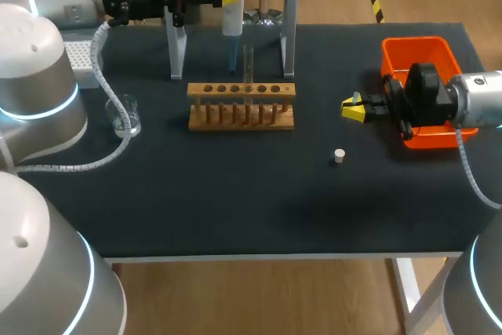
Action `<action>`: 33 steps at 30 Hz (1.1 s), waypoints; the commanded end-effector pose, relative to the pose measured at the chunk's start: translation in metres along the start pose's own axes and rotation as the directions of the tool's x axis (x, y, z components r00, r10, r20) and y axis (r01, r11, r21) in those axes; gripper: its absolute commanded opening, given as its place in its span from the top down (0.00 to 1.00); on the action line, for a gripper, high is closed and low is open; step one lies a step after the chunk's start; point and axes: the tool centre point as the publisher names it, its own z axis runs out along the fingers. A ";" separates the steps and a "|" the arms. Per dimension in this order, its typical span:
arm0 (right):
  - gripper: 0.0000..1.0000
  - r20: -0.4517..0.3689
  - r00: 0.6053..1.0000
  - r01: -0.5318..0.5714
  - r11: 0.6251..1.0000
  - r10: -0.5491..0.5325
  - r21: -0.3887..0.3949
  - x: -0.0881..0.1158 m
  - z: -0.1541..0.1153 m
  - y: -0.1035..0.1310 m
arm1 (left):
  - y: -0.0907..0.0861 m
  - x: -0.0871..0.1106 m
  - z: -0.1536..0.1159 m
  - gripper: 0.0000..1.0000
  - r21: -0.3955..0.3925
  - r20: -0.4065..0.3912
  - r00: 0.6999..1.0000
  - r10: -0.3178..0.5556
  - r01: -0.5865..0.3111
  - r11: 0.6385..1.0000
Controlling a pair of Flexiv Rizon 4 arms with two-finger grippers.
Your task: Invert the test tube, pick up the pipette, mount the tip to pipette, aspirate from beaker and dispense into the tube, eject the tip, return the pipette, and cap with the stopper.
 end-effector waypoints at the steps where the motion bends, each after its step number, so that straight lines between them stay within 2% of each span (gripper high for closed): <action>1: 1.00 0.001 1.000 0.001 1.000 -0.001 0.001 0.001 0.000 0.000 | -0.002 -0.001 0.005 1.00 0.010 -0.043 0.999 -0.003 0.003 1.000; 7: 1.00 0.001 1.000 0.001 1.000 -0.001 0.001 0.001 0.000 0.000 | -0.013 0.017 0.021 1.00 0.028 -0.101 0.995 0.016 -0.013 1.000; 12: 1.00 0.001 1.000 0.001 1.000 -0.001 0.001 0.001 0.000 0.000 | -0.021 0.035 0.036 1.00 0.049 -0.181 0.983 0.025 -0.016 0.999; 18: 1.00 0.001 1.000 0.001 1.000 -0.001 0.001 0.001 0.000 0.000 | -0.024 0.051 0.039 1.00 0.056 -0.223 0.975 0.014 -0.002 0.998; 24: 1.00 0.001 1.000 0.001 1.000 -0.001 0.001 0.001 0.000 0.000 | -0.019 0.058 0.037 1.00 0.049 -0.239 0.971 0.010 0.002 0.999; 33: 1.00 0.001 1.000 0.001 1.000 -0.001 0.001 0.001 0.000 0.000 | -0.017 0.055 0.032 1.00 0.040 -0.259 0.966 0.007 0.004 0.999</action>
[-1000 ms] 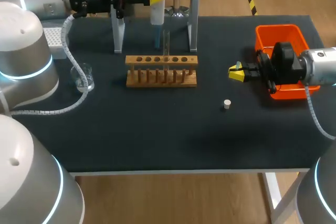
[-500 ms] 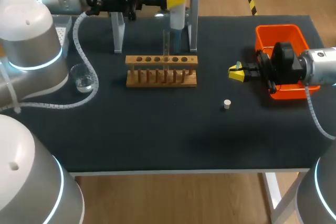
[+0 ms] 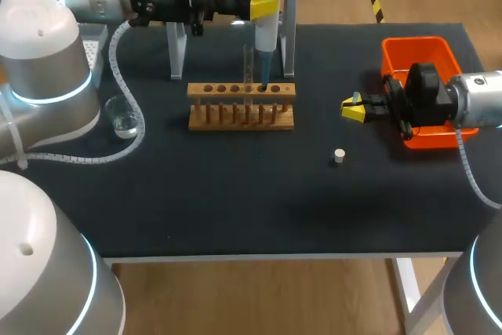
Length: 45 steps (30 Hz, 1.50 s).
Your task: Invert the test tube, pick up the pipette, mount the tip to pipette, aspirate from beaker and dispense into the tube, eject the tip, return the pipette, and cap with the stopper.
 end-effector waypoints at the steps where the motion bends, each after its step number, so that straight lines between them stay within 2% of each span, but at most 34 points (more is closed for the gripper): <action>1: 1.00 0.001 1.000 0.001 1.000 -0.001 0.001 0.001 0.000 0.000 | 0.000 -0.002 -0.006 1.00 -0.005 -0.011 1.000 0.000 0.000 1.000; 38: 1.00 0.001 1.000 0.001 1.000 -0.001 0.001 0.001 0.000 0.000 | -0.002 -0.003 -0.010 1.00 -0.023 -0.013 1.000 0.001 -0.001 1.000; 45: 1.00 -0.011 1.000 0.008 1.000 -0.008 0.014 0.004 0.024 0.003 | -0.002 -0.003 -0.010 1.00 -0.023 -0.013 1.000 0.001 -0.001 1.000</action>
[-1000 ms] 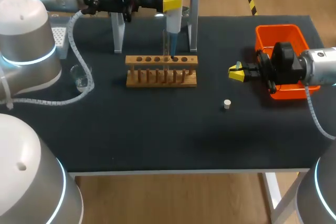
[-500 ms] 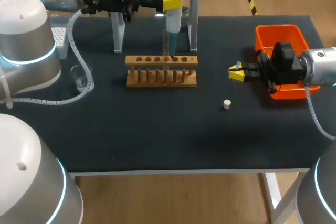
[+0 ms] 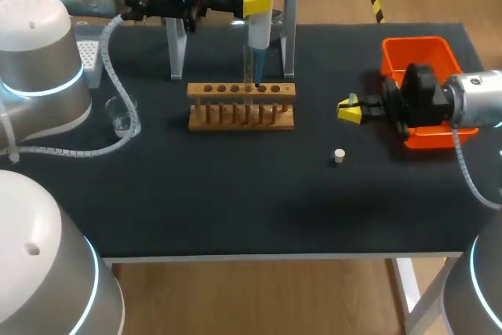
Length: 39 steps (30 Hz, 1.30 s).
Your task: Invert the test tube, pick up the pipette, mount the tip to pipette, aspirate from beaker and dispense into the tube, eject the tip, return the pipette, and cap with the stopper.
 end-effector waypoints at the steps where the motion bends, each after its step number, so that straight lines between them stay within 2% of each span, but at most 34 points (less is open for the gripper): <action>1: 1.00 0.003 1.000 0.001 1.000 -0.001 0.007 -0.001 0.016 0.002 | -0.001 -0.001 -0.002 1.00 -0.002 -0.004 1.000 0.000 0.000 1.000; 12: 1.00 -0.006 1.000 0.016 1.000 -0.017 -0.016 -0.003 0.051 0.010 | -0.001 -0.001 -0.002 1.00 -0.002 -0.004 1.000 0.000 0.000 1.000; 25: 1.00 -0.031 0.998 0.056 0.998 -0.056 -0.007 -0.004 0.090 0.019 | -0.001 -0.001 -0.002 1.00 -0.002 -0.004 1.000 0.000 0.000 1.000; 30: 1.00 -0.064 0.995 0.072 0.997 -0.071 0.008 -0.002 0.105 0.021 | -0.001 -0.001 -0.002 1.00 -0.002 -0.004 1.000 0.000 0.000 1.000; 39: 1.00 -0.086 0.994 0.068 0.998 -0.068 -0.004 0.001 0.121 0.022 | -0.001 -0.001 -0.002 1.00 -0.002 -0.004 1.000 0.000 0.000 1.000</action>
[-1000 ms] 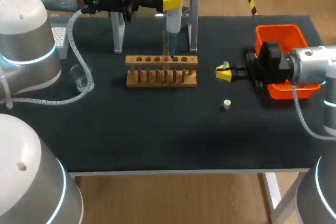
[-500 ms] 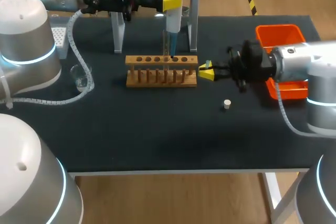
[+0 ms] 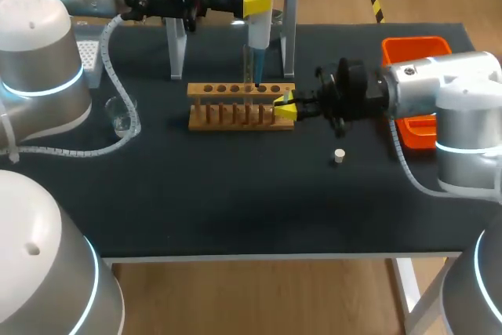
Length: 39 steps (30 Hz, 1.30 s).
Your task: Invert the test tube, pick up the pipette, mount the tip to pipette, aspirate from beaker and dispense into the tube, eject the tip, return the pipette, and cap with the stopper.
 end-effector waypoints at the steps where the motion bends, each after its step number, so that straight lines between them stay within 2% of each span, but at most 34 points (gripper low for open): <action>1: 1.00 -0.007 1.000 0.000 1.000 0.000 -0.005 -0.003 0.008 0.000 | -0.001 -0.001 -0.002 1.00 -0.002 -0.004 1.000 0.000 0.000 1.000; 19: 1.00 -0.042 0.999 -0.011 1.000 0.010 -0.013 -0.006 0.035 0.003 | -0.001 -0.001 -0.002 1.00 -0.002 -0.004 1.000 0.000 0.000 1.000; 39: 1.00 -0.041 0.998 -0.042 0.999 0.042 -0.014 -0.005 0.043 0.004 | -0.001 -0.001 -0.002 1.00 -0.002 -0.004 1.000 0.000 0.000 1.000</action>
